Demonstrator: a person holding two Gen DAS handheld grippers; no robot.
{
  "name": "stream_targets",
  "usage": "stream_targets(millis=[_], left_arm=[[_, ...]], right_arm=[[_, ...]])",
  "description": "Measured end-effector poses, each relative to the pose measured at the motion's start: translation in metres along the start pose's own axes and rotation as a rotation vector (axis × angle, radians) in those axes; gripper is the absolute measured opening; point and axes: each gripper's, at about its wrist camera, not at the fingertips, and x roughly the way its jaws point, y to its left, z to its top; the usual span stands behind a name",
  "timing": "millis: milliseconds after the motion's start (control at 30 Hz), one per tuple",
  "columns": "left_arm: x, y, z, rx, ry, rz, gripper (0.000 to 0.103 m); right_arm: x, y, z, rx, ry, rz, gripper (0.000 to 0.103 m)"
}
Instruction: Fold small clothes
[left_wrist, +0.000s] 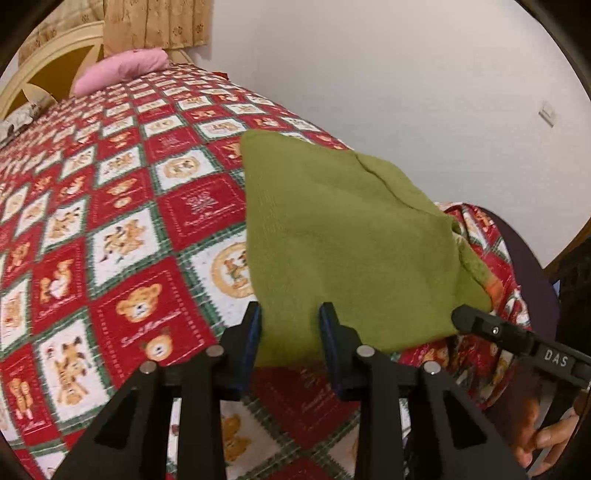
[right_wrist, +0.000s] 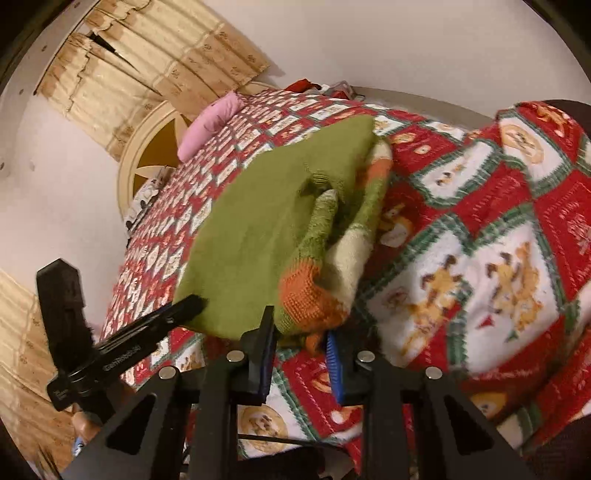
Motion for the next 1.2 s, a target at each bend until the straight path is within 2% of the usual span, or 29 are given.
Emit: stream_targets(millis=[100, 167, 233, 333, 467, 533, 600, 667, 733, 867, 1033, 1133, 1200], left_arm=[[0.014, 0.006, -0.007, 0.005, 0.017, 0.082, 0.058], [0.019, 0.009, -0.014, 0.022, 0.006, 0.148, 0.080], [0.016, 0.011, -0.018, 0.036, -0.027, 0.185, 0.088], [0.007, 0.015, -0.022, 0.026, -0.042, 0.194, 0.088], [-0.021, 0.010, -0.028, 0.056, -0.134, 0.254, 0.088], [-0.033, 0.005, -0.032, 0.085, -0.181, 0.292, 0.091], [-0.048, -0.001, -0.036, 0.109, -0.233, 0.303, 0.097], [-0.064, -0.004, -0.041, 0.113, -0.279, 0.312, 0.103], [-0.083, -0.007, -0.047, 0.106, -0.329, 0.300, 0.103], [-0.105, -0.011, -0.050, 0.096, -0.394, 0.280, 0.103], [-0.120, -0.016, -0.052, 0.108, -0.429, 0.315, 0.103], [-0.128, -0.015, -0.053, 0.096, -0.450, 0.293, 0.103], [-0.131, -0.014, -0.054, 0.079, -0.431, 0.284, 0.103]], right_arm=[[0.016, -0.001, -0.009, -0.031, 0.021, -0.073, 0.027], [0.015, 0.000, -0.017, -0.040, 0.000, -0.104, 0.036], [0.011, -0.002, -0.018, -0.027, 0.009, -0.103, 0.040], [-0.005, 0.002, -0.024, -0.033, 0.015, -0.142, 0.040], [-0.050, 0.028, -0.035, -0.141, -0.099, -0.245, 0.040], [-0.070, 0.046, -0.039, -0.204, -0.172, -0.312, 0.047], [-0.087, 0.061, -0.045, -0.253, -0.241, -0.357, 0.062], [-0.104, 0.079, -0.051, -0.305, -0.312, -0.387, 0.064], [-0.119, 0.094, -0.057, -0.358, -0.370, -0.410, 0.065], [-0.143, 0.115, -0.070, -0.397, -0.498, -0.425, 0.077], [-0.165, 0.124, -0.075, -0.371, -0.609, -0.417, 0.078], [-0.172, 0.123, -0.076, -0.344, -0.634, -0.421, 0.079], [-0.175, 0.122, -0.077, -0.326, -0.640, -0.419, 0.079]])
